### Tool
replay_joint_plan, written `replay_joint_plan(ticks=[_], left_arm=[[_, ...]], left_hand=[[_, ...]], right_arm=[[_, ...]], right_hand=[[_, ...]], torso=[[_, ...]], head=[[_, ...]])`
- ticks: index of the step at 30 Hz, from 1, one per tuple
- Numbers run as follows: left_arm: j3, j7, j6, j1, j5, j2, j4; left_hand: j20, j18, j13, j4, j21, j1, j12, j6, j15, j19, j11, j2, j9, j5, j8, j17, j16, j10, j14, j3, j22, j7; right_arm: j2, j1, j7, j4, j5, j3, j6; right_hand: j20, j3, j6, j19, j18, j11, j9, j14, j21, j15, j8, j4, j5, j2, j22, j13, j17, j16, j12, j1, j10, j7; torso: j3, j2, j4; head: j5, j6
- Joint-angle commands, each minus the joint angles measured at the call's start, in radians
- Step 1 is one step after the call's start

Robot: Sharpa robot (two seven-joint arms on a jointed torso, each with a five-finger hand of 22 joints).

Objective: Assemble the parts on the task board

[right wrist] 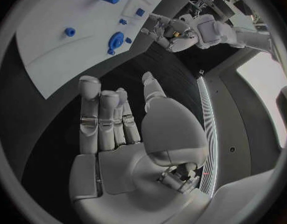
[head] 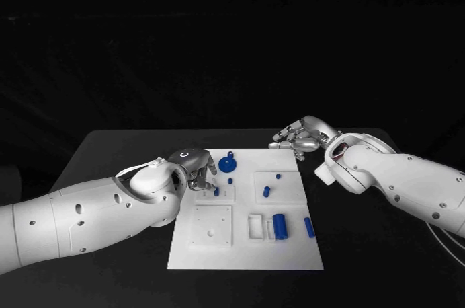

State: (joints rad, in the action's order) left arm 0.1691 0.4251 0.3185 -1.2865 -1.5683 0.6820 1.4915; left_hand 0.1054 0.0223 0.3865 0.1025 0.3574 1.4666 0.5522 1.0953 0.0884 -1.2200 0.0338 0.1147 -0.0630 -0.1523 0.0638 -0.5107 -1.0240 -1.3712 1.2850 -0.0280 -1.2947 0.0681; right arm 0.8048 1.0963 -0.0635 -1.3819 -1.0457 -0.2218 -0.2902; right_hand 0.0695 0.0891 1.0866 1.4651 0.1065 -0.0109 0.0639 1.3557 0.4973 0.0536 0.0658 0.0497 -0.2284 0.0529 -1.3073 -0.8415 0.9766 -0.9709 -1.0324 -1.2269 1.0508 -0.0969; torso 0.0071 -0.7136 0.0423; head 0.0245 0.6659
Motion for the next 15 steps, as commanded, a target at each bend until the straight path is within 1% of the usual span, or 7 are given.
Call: replay_joint_plan(ticks=[1,2,4,6,8,10,15], left_arm=[[-0.012,-0.074,0.050,-0.004,0.164,0.005,-0.004],[-0.018,-0.079,0.046,-0.008,0.205,0.007,-0.006],[-0.025,-0.086,0.034,-0.018,0.280,0.012,-0.012],[-0.030,-0.098,0.017,-0.038,0.347,0.015,-0.027],[-0.033,-0.109,0.006,-0.054,0.374,0.015,-0.045],[-0.034,-0.122,-0.005,-0.069,0.386,0.012,-0.071],[-0.035,-0.152,-0.023,-0.091,0.376,-0.008,-0.147]], left_hand=[[-0.008,0.002,-0.065,-0.005,-0.041,0.006,-0.070,0.016,-0.010,0.005,-0.005,-0.017,-0.001,-0.010,-0.001,0.030,0.047,0.017,-0.007,-0.001,0.024,0.012],[-0.010,0.003,-0.106,-0.007,-0.061,0.014,-0.110,0.015,-0.012,0.003,-0.007,-0.020,-0.001,-0.014,0.000,0.042,0.064,0.011,-0.008,-0.003,0.035,0.012],[-0.013,0.004,-0.152,-0.011,-0.076,0.024,-0.161,0.016,-0.017,-0.003,-0.014,-0.023,0.000,-0.019,-0.002,0.052,0.079,0.002,-0.006,-0.010,0.042,0.020],[-0.016,0.009,-0.239,-0.017,-0.089,0.036,-0.261,0.013,-0.021,-0.017,-0.023,-0.027,0.000,-0.018,-0.002,0.051,0.076,-0.015,0.003,-0.023,0.037,0.028],[-0.017,0.012,-0.286,-0.023,-0.095,0.040,-0.303,0.015,-0.022,-0.020,-0.023,-0.024,-0.001,-0.019,0.000,0.048,0.072,-0.033,0.000,-0.029,0.025,0.026],[-0.018,0.013,-0.315,-0.025,-0.099,0.042,-0.335,0.014,-0.023,-0.023,-0.026,-0.023,-0.001,-0.018,0.000,0.048,0.072,-0.041,-0.001,-0.034,0.015,0.027],[-0.021,0.019,-0.320,-0.031,-0.101,0.050,-0.395,0.013,-0.025,-0.028,-0.031,-0.018,-0.001,-0.017,0.000,0.047,0.071,-0.046,0.000,-0.046,-0.012,0.029]], right_arm=[[0.001,-0.001,0.008,0.001,0.006,0.000,-0.001],[0.000,-0.001,0.008,0.001,0.006,0.000,-0.002],[0.000,-0.001,0.008,0.002,0.006,0.000,-0.003],[0.000,-0.001,0.008,0.004,0.007,0.000,-0.003],[0.000,-0.001,0.009,0.005,0.010,0.000,-0.004],[-0.001,-0.001,0.009,0.006,0.012,0.000,-0.005],[-0.001,-0.001,0.008,0.007,0.015,0.000,-0.008]], right_hand=[[0.004,0.000,-0.007,0.032,0.012,0.000,-0.001,0.004,-0.002,0.001,-0.003,-0.003,0.005,-0.003,-0.054,0.001,0.000,0.006,0.002,-0.008,0.008,-0.002],[0.004,0.000,-0.007,0.032,0.012,0.000,-0.001,0.004,-0.002,0.001,-0.003,-0.003,0.005,-0.003,-0.054,0.001,0.000,0.006,0.002,-0.008,0.008,-0.002],[0.003,-0.001,-0.010,0.032,0.012,0.000,-0.001,0.005,-0.002,0.001,-0.004,-0.004,0.005,-0.003,-0.054,0.001,0.000,0.007,0.002,-0.009,0.008,-0.003],[0.003,-0.001,-0.010,0.032,0.012,0.000,-0.001,0.005,-0.002,0.001,-0.004,-0.004,0.005,-0.003,-0.054,0.001,0.000,0.007,0.002,-0.009,0.008,-0.003],[0.003,-0.001,-0.010,0.032,0.012,0.000,-0.001,0.005,-0.002,0.001,-0.004,-0.004,0.005,-0.003,-0.054,0.001,0.000,0.007,0.002,-0.009,0.008,-0.003],[0.003,0.000,-0.010,0.032,0.012,0.000,-0.001,0.005,-0.002,0.001,-0.003,-0.005,0.005,-0.002,-0.054,0.001,0.000,0.006,0.002,-0.009,0.008,-0.003],[0.003,0.000,-0.010,0.032,0.012,0.000,-0.001,0.005,-0.002,0.001,-0.003,-0.007,0.003,-0.002,-0.054,0.001,0.000,0.006,0.002,-0.008,0.008,-0.003]], torso=[[0.0003,0.000,0.0001],[0.0003,0.000,-0.0001],[0.0004,-0.001,-0.0011],[0.0009,-0.001,-0.0015],[0.0010,-0.001,-0.0012],[0.0011,-0.001,-0.0012],[-0.0004,-0.002,-0.0002]], head=[[-0.002,-0.007],[-0.002,-0.008],[-0.004,-0.011],[-0.005,-0.015],[-0.007,-0.017],[-0.007,-0.020],[-0.006,-0.024]])
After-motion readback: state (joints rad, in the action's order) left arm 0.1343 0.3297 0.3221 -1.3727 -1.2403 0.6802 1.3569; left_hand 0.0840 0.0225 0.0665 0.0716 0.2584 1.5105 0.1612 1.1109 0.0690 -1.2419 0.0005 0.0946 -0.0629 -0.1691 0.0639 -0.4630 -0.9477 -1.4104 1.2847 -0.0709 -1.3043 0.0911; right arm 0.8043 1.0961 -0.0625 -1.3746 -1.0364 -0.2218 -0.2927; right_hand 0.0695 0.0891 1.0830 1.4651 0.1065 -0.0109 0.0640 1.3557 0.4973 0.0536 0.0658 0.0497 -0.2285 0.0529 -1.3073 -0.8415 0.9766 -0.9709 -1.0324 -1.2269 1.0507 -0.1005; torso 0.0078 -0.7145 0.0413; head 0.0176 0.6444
